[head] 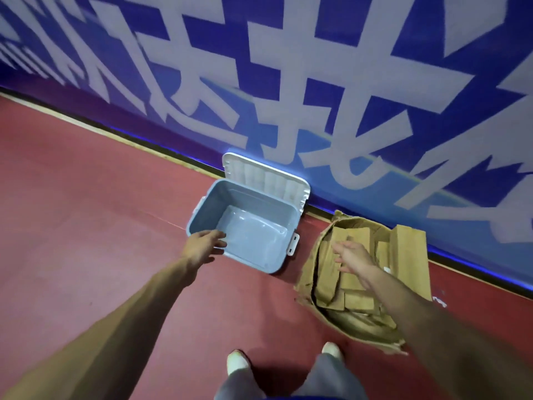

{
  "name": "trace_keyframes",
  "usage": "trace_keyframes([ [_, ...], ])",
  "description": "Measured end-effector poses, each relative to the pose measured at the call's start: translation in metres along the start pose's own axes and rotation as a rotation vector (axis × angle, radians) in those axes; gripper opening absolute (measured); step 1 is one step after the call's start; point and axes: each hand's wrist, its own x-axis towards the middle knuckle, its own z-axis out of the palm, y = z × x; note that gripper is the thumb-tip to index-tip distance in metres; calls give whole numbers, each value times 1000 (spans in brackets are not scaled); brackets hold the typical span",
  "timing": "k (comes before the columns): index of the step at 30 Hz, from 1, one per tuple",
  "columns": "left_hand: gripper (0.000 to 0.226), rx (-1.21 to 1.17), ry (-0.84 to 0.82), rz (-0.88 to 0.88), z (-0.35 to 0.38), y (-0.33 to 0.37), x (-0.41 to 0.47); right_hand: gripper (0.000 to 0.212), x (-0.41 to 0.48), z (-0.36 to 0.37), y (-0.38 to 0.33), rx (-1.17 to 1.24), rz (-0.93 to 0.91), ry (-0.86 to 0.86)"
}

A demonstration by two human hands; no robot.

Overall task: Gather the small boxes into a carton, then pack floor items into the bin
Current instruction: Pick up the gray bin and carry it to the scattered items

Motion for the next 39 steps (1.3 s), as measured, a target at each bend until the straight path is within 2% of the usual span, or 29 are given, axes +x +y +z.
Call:
trace_keyframes([
  [3, 12, 13, 17, 0, -41, 7, 10, 40, -6, 24, -17, -9, 9, -13],
  [7, 19, 40, 21, -19, -70, 21, 42, 38, 12, 50, -33, -13, 31, -8],
  [11, 32, 37, 23, -120, -87, 37, 80, 41, 45, 76, -47, 81, 67, -41],
  [18, 27, 259, 30, -162, -90, 57, 151, 39, 104, 107, -65, 222, 150, -70],
  [23, 27, 342, -43, -212, -83, 55, 204, 35, 135, 125, -47, 280, 236, 22],
  [27, 27, 393, -86, -227, -83, 35, 262, 29, 165, 154, -11, 258, 340, 102],
  [32, 51, 463, -101, -208, -81, -14, 356, 28, 219, 207, 43, 181, 443, 197],
  [35, 56, 531, -103, -174, -75, -53, 411, 20, 261, 241, 72, 158, 457, 245],
  [39, 43, 582, -59, -158, -70, -118, 484, 38, 316, 281, 115, 137, 464, 296],
])
